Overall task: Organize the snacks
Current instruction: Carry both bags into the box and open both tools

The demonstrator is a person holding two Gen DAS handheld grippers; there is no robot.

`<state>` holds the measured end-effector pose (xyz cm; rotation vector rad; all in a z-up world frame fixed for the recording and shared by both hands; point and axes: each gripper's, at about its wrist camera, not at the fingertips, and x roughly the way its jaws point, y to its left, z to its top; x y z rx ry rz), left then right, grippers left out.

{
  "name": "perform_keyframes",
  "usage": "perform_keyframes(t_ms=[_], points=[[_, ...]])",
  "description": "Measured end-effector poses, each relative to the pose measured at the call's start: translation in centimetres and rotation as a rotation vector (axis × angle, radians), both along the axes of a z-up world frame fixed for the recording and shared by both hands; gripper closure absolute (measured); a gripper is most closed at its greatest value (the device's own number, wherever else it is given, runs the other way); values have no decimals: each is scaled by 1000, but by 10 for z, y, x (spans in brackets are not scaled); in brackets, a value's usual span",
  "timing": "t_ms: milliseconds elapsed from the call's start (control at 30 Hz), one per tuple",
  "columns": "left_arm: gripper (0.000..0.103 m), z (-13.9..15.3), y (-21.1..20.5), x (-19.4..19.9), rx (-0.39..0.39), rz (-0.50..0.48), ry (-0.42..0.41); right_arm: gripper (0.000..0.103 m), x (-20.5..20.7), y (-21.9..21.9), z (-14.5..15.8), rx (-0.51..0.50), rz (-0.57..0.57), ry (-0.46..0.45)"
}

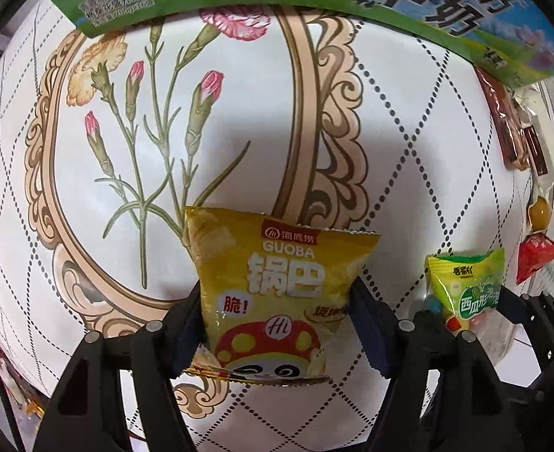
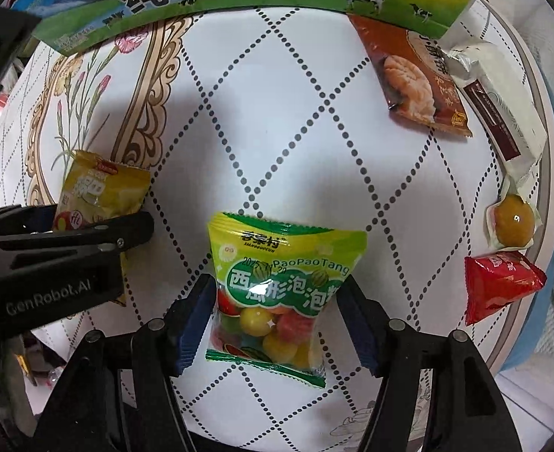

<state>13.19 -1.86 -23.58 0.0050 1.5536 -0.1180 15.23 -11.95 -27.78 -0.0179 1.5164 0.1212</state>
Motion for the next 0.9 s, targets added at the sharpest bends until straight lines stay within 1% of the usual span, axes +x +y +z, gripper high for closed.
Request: perform_keyframes(t_ms=[67, 100, 133, 233, 300, 333, 433, 500, 567, 633, 700, 767, 800, 833, 900], points=[[43, 8, -10, -11, -12, -11, -8, 38, -2, -2, 0, -7, 1, -13], [48, 9, -11, -12, -18, -13, -12, 46, -12, 7, 7, -1, -1, -20], [51, 13, -13, -13, -22, -17, -11, 47, -14, 3, 3, 8, -6, -24], [55, 25, -10, -14, -45, -17, -14, 49, -18, -5, 12, 35, -17, -35], [55, 35, -11, -12, -68, -13, -18, 49, -22, -11, 20, 56, -24, -42], [55, 44, -8, -4, -86, -11, -24, 49, -21, -15, 23, 72, -30, -44], [55, 72, -10, -1, -143, -9, -53, 49, -20, -26, 43, 123, -50, -63], [55, 93, -13, 6, -190, -5, -74, 49, -16, -34, 63, 157, -62, -88], [55, 120, -17, 14, -237, -6, -108, 49, -10, -43, 91, 195, -73, -129], [55, 149, -20, 24, -271, -9, -154, 49, -2, -51, 117, 210, -73, -179], [55, 168, -13, 36, -296, -20, -197, 50, 7, -59, 146, 220, -70, -235], [55, 195, -15, 50, -331, -22, -224, 50, 20, -66, 173, 232, -67, -282], [55, 203, -20, 58, -343, -21, -232, 50, 29, -67, 183, 235, -64, -300], [55, 211, -13, 65, -352, -22, -243, 50, 37, -68, 198, 233, -64, -329], [55, 221, -18, 89, -361, -14, -255, 50, 50, -72, 214, 217, -57, -366]])
